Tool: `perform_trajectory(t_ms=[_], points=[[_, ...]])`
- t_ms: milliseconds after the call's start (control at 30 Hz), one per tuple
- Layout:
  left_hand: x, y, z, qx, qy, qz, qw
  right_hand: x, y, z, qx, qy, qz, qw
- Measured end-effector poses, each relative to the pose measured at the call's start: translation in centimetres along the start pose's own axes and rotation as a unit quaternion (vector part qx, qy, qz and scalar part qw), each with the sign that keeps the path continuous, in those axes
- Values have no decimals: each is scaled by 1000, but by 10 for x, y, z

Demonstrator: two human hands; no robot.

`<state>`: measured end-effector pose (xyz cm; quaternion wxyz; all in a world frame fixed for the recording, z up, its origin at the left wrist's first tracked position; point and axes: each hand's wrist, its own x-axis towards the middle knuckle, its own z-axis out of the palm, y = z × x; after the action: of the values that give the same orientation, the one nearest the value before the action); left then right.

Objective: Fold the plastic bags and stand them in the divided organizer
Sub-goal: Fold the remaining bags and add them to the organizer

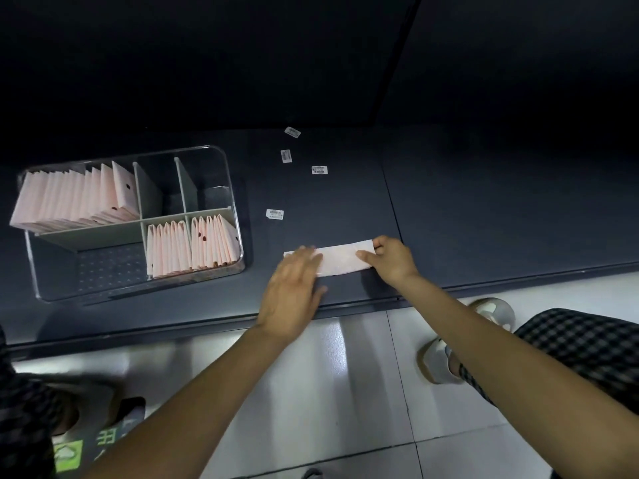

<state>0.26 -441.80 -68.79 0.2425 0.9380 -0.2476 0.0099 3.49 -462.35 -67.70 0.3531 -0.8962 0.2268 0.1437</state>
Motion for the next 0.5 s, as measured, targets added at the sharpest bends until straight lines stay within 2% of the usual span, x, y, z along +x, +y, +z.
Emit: perform_trajectory(t_ms=[33, 100, 233, 300, 333, 367, 400, 433, 500], points=[[-1, 2, 5, 34, -61, 35, 997, 0, -1, 0, -6, 3, 0, 1000], [-2, 0, 15, 112, -154, 41, 981, 1, -2, -1, -3, 2, 6, 1000], [-1, -10, 19, 166, -203, 23, 965, -5, -4, 0, -2, 5, 17, 1000], [0, -11, 17, 167, -215, 29, 962, -18, -5, 4, -101, 101, -61, 988], [0, -11, 17, 171, -220, 30, 960, -26, -7, 9, -141, 154, -133, 969], [0, -10, 17, 173, -223, 29, 959, -34, -10, 15, -142, 170, -207, 953], [1, -9, 16, 172, -226, 27, 958, -41, -14, 22, -119, 134, -258, 949], [1, -9, 15, 168, -229, 26, 959, -48, -20, 30, -91, 64, -285, 952], [1, -9, 14, 159, -236, 27, 958, -56, -26, 46, -66, -86, -292, 950]])
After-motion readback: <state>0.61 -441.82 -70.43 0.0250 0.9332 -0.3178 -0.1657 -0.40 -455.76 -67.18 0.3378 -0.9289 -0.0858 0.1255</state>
